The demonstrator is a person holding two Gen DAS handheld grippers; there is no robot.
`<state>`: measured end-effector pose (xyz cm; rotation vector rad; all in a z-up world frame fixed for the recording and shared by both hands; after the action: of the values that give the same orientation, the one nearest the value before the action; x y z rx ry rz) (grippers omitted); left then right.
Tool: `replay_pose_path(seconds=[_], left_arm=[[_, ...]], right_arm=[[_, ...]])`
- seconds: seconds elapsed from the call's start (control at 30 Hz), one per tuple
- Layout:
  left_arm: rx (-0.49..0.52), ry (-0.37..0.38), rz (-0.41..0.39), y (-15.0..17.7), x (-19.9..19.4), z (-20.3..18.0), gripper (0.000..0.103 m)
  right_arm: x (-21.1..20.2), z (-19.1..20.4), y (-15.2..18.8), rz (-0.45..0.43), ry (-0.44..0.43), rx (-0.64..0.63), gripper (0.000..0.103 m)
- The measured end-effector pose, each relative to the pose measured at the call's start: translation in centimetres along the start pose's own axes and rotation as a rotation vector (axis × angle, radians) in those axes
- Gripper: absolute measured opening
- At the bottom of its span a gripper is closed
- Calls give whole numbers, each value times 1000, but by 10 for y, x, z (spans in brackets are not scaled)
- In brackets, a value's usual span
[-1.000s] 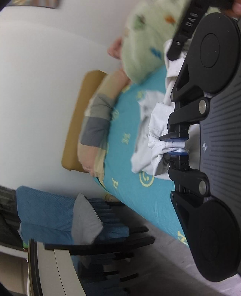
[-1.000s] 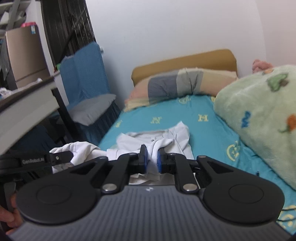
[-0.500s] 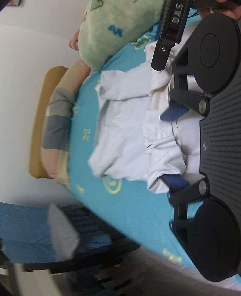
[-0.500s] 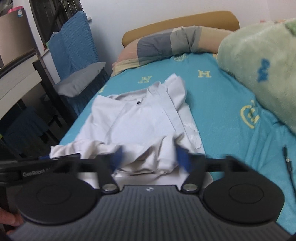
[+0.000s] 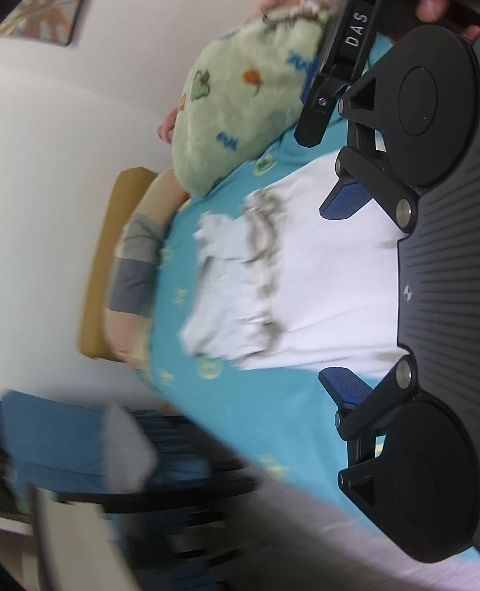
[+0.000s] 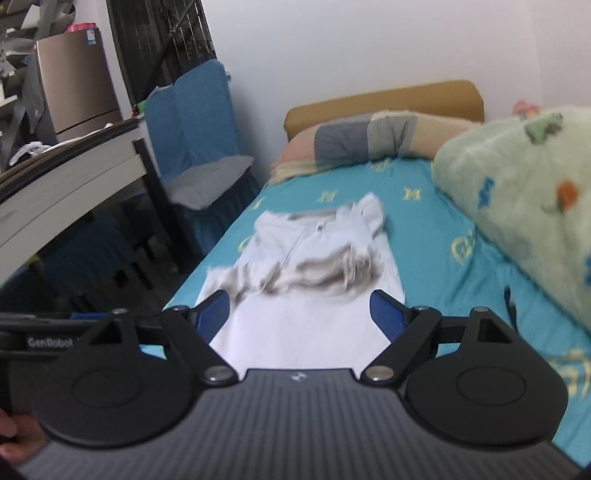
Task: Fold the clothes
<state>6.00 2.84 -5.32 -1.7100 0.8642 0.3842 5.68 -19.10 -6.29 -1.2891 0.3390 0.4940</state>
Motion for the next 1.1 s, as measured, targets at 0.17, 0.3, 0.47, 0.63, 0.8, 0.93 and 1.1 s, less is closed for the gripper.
replay_pose_path(seconds=[0.17, 0.3, 0.47, 0.63, 0.8, 0.93, 1.1], left_arm=[[-305, 182, 139, 20, 26, 29, 89], [-512, 233, 216, 33, 58, 50, 89], [-623, 246, 250, 42, 89, 64, 89], [-679, 174, 181, 42, 95, 75, 70], [-754, 108, 137, 41, 95, 92, 22], [-726, 128, 52, 33, 82, 88, 7], [-630, 165, -63, 18, 63, 70, 6]], right_arm=[[1, -34, 26, 151, -68, 339, 85], [23, -64, 57, 270, -156, 678, 85], [55, -65, 86, 347, -185, 861, 86], [84, -54, 93, 369, -157, 810, 68], [83, -70, 95, 288, -73, 892, 43], [80, -70, 91, 288, -11, 862, 35], [65, -73, 85, 248, 28, 871, 38]])
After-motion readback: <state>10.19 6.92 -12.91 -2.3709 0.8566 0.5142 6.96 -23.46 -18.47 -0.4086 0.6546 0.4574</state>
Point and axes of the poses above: each gripper's, at about its wrist camera, not at the fingertips, and x roughly the way its jaws point, z to its left, y to its underside, the point moved 2 cm from there along x, roughly the way its jaws point, and after that the axes turned 4 degrees about y, right-handed, at the moved point
